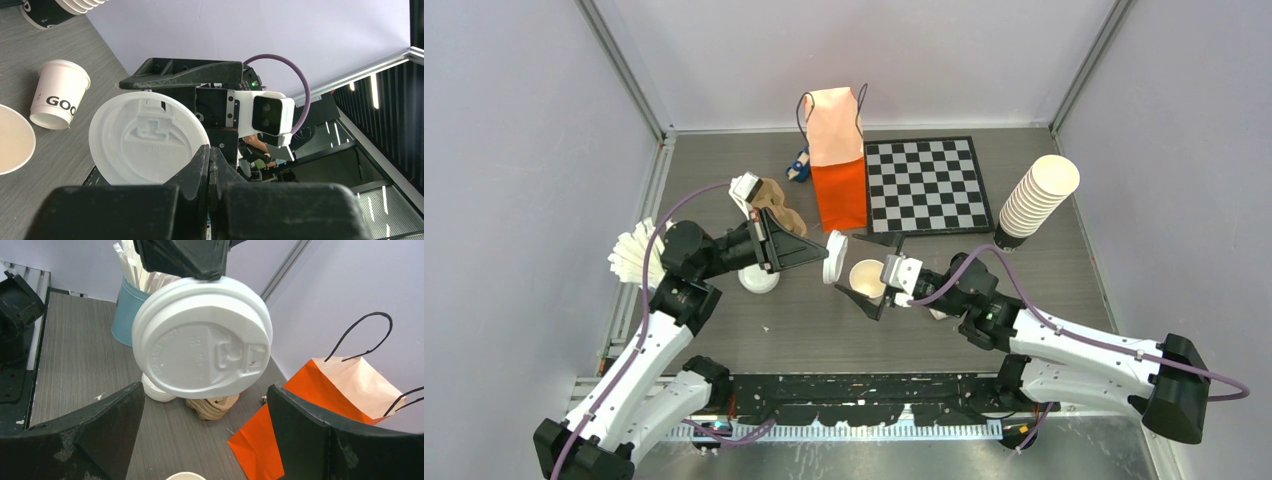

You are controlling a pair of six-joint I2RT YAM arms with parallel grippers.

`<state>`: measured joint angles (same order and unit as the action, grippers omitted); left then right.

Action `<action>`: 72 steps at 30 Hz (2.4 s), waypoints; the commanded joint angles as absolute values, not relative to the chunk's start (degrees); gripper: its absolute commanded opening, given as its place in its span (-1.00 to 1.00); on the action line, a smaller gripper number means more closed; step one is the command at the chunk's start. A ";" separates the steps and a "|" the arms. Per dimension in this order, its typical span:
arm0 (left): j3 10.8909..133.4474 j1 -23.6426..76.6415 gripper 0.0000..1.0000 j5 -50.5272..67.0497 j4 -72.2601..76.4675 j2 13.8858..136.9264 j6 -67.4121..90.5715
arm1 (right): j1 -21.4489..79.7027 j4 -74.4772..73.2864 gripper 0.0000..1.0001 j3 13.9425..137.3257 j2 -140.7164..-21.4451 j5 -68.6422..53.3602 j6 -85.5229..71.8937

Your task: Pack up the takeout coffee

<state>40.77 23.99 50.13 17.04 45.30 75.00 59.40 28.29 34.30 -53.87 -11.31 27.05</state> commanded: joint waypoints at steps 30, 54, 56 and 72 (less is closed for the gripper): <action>41.72 24.43 -1.00 52.60 13.09 44.30 71.06 | 59.77 28.58 0.92 39.71 -56.10 -14.06 29.57; 43.33 24.43 -1.00 51.69 8.17 44.73 67.67 | 59.75 29.00 0.77 38.68 -55.37 -13.20 29.63; 43.20 24.43 -1.00 51.47 8.17 44.74 67.73 | 59.76 28.88 0.74 38.38 -55.31 -13.48 29.51; 43.96 24.43 -0.33 50.02 7.11 45.98 66.23 | 59.74 22.56 0.54 37.54 -51.69 -11.08 27.36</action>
